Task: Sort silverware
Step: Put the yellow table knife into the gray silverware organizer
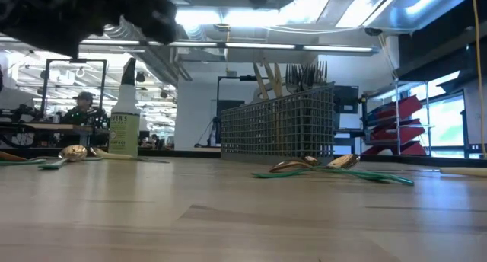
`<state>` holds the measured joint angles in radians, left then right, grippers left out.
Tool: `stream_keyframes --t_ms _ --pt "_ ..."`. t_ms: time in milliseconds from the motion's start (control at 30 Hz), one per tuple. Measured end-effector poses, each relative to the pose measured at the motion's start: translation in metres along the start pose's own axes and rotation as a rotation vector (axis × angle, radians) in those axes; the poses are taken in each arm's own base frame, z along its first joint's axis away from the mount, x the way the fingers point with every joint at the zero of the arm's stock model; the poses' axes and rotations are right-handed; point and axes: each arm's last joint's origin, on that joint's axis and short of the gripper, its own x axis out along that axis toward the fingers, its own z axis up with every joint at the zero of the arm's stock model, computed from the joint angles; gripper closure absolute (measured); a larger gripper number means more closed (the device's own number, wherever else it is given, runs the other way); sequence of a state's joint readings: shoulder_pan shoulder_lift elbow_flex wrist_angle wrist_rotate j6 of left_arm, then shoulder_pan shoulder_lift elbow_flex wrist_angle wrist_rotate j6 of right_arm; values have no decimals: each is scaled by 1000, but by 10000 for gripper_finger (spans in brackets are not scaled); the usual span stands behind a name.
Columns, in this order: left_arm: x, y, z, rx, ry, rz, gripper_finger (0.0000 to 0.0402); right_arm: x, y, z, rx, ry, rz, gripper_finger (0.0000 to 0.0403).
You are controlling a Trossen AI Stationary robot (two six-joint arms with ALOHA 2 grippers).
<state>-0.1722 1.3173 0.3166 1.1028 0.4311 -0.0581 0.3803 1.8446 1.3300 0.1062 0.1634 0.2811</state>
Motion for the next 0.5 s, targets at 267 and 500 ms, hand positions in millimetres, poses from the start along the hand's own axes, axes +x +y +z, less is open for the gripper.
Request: stream_keyframes --t_ms 267,500 --pt "33 -3 7 25 -12 -113 272 0 0 -1 -4 6 9 357" --pt "40 -5 17 55 -57 -120 272 0 0 0 -3 7 16 357"
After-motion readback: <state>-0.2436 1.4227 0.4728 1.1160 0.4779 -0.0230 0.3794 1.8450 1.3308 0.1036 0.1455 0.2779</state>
